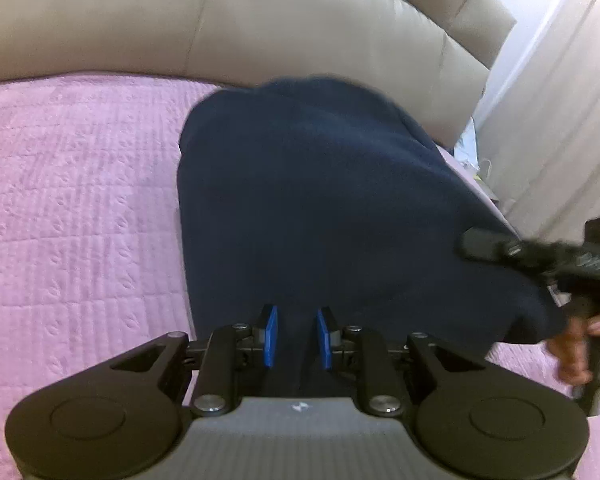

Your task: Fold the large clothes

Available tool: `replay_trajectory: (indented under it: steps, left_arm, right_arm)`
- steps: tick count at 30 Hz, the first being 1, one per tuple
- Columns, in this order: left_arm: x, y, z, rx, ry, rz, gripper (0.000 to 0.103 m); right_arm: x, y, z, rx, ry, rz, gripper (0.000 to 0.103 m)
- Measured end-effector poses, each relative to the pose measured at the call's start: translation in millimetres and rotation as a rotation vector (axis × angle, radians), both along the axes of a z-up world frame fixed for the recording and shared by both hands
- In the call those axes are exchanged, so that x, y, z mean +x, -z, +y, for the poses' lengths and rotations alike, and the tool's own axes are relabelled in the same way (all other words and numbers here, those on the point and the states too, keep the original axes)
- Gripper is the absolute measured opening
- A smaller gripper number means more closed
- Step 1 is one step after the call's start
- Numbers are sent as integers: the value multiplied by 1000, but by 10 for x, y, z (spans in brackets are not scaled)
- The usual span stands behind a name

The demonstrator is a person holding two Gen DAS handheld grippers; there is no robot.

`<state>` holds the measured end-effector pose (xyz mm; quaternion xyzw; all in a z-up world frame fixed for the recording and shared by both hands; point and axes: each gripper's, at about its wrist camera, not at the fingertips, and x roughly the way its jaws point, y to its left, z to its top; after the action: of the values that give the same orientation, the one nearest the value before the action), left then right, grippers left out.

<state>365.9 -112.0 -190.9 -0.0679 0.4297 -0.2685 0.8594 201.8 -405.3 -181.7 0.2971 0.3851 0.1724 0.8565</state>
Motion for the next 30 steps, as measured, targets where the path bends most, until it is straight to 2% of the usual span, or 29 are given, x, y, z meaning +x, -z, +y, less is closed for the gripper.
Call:
replay_trajectory:
  steps: [1, 2, 3, 4, 5, 7, 10, 13, 15, 17, 18, 19, 20, 21, 22, 23, 26, 28, 30]
  left_arm:
    - [-14, 37, -60, 34, 14, -7, 23]
    - [-19, 78, -98, 42, 29, -4, 22]
    - [-26, 115, -129, 26, 44, 5, 23]
    - [-33, 132, -156, 16, 57, 13, 23]
    - [-50, 133, -198, 31, 66, 8, 23]
    - [-92, 134, -280, 100, 70, -33, 23]
    - [-78, 155, -292, 96, 79, -31, 22]
    - [-43, 161, -276, 78, 89, -15, 22]
    - [-27, 177, -256, 72, 94, -11, 22]
    - [-30, 177, -246, 69, 93, -8, 22]
    - [-35, 176, -242, 69, 93, -8, 22]
    - [-41, 174, -242, 71, 95, -11, 22]
    - [-48, 170, -258, 74, 98, -13, 22]
    - [-49, 166, -266, 78, 100, -17, 22]
    - [-46, 165, -269, 81, 100, -20, 22]
    - [-44, 171, -277, 83, 99, -23, 22]
    - [-54, 168, -277, 77, 87, -25, 22]
    - [-62, 163, -263, 51, 68, -34, 24]
    - [-79, 125, -225, -3, 37, -24, 24]
  right_arm:
    - [84, 183, -43, -30, 4, 106, 25]
    - [128, 249, -85, -30, -3, 145, 31]
    - [165, 218, -120, -20, -12, 157, 31]
    - [206, 102, -123, -39, -18, 151, 45]
    - [218, -55, -127, -93, -25, 128, 66]
    - [318, -468, -37, -277, -39, 10, 83]
    - [706, -973, 176, -466, -145, -155, 86]
    - [1349, -1118, 451, -591, -258, -207, 88]
    - [1761, -1043, 584, -680, -317, -199, 89]
    - [2128, -842, 656, -718, -390, -97, 88]
    - [2191, -713, 602, -701, -397, -55, 89]
    - [2254, -648, 571, -651, -395, -6, 86]
    - [2238, -649, 541, -591, -357, -1, 40]
    - [2154, -657, 529, -580, -269, -32, 4]
    - [2059, -698, 560, -596, -172, -89, 5]
    - [1974, -734, 568, -594, -145, -129, 4]
    - [1845, -738, 509, -630, -57, -174, 1]
    - [1913, -603, 421, -662, -25, -134, 0]
    - [2006, -408, 366, -649, 9, -83, 0]
